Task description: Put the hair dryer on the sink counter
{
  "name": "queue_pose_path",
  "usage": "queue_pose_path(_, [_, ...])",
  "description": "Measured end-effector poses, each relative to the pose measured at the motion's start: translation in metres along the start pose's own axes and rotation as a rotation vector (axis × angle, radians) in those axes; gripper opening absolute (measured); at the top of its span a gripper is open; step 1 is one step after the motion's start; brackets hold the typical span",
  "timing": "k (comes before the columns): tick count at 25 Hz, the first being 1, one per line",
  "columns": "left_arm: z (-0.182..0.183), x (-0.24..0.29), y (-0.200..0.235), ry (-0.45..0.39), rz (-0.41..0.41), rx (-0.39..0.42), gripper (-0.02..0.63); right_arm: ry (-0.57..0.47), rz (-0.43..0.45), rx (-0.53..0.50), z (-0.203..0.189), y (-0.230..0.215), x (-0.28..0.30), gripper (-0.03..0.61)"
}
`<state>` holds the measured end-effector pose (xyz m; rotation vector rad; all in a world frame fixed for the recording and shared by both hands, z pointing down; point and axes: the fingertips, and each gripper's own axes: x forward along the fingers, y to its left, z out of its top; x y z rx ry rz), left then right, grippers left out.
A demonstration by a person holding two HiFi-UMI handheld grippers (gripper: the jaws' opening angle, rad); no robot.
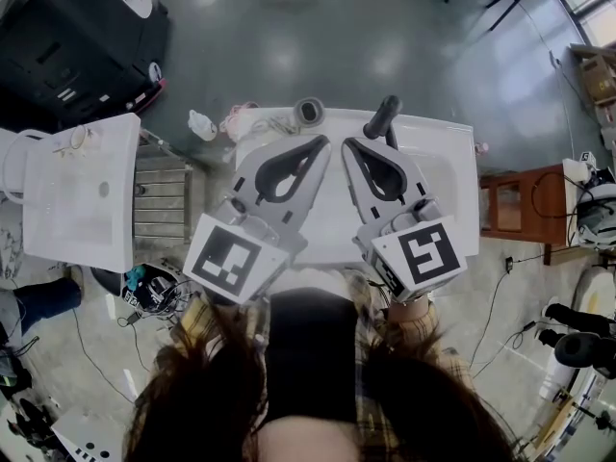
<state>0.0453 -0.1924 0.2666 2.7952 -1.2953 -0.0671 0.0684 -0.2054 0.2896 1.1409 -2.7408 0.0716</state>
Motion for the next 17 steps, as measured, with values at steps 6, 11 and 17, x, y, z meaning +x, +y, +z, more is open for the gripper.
queue_pose_path(6, [0.0017,-0.0038,-0.0007,-0.005,0.005,0.004,0.015,-0.005,-0.015,0.007,0.0001,-0.0011,-0.0036,0.014])
queue_pose_path(11, [0.0013,-0.0052,-0.0012,-0.009,0.005,0.005,0.015,-0.001,-0.018,0.001,-0.0011,-0.0005,-0.0054,0.015])
queue_pose_path(17, [0.0031,-0.0064,-0.0029,-0.012,0.001,0.0,0.015,0.006,-0.026,0.004,-0.0017,-0.0016,-0.0079,0.015])
